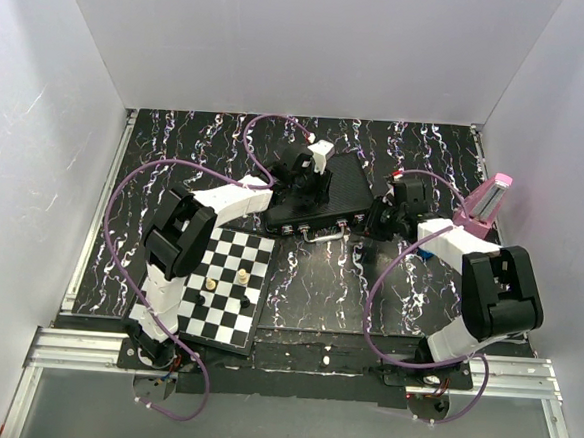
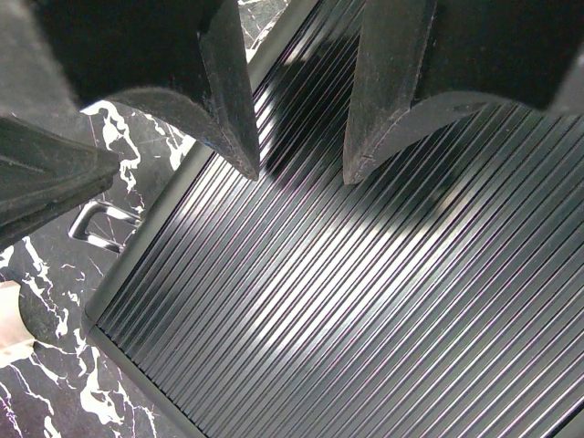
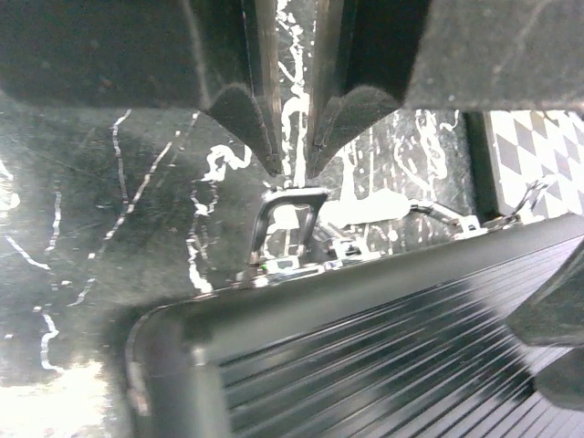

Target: Pack up texas hold em set

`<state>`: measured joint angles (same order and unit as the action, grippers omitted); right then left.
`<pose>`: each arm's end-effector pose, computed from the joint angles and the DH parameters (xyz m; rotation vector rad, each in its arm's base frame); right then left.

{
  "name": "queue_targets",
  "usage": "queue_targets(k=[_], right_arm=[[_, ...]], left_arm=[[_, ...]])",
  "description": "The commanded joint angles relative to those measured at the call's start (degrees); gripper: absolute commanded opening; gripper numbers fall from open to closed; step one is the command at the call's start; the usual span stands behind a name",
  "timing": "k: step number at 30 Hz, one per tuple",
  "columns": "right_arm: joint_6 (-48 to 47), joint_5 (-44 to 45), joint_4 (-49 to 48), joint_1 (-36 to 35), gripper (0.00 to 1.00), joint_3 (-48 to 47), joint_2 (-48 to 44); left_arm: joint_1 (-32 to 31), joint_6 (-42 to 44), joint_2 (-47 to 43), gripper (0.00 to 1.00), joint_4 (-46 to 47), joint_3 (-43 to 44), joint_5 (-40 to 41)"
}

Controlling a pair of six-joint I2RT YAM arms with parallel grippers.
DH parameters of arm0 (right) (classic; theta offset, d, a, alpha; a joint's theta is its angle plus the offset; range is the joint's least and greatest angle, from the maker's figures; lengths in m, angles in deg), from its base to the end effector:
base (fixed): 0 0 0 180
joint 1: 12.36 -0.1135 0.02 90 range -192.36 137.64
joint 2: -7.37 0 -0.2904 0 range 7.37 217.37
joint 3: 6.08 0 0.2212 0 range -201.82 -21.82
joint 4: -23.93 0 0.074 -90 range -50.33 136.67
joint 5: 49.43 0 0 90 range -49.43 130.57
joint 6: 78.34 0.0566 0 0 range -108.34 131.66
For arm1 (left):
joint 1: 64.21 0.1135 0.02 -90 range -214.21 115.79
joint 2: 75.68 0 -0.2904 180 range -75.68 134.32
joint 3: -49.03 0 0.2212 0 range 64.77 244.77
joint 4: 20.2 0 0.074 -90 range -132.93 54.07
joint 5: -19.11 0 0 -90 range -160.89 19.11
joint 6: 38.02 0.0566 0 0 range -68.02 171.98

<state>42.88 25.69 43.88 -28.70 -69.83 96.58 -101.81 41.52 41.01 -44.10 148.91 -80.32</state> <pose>0.2896 0.1001 0.2171 0.1864 2.4367 0.6951 0.3593 -0.2884 0.2243 0.6371 2.2610 -0.6154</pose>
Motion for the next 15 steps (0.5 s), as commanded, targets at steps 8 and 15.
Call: queue_targets(k=[8,15], right_arm=[[-5.37,6.86,9.22,0.34,0.26,-3.22,-8.25],[-11.45,13.2,23.13,0.34,0.23,-14.04,-6.16]], left_arm=[[-0.28,0.44,3.99,0.42,-13.72,-3.89,1.7],[-0.28,0.44,3.9,0.42,-13.72,-3.46,1.35]])
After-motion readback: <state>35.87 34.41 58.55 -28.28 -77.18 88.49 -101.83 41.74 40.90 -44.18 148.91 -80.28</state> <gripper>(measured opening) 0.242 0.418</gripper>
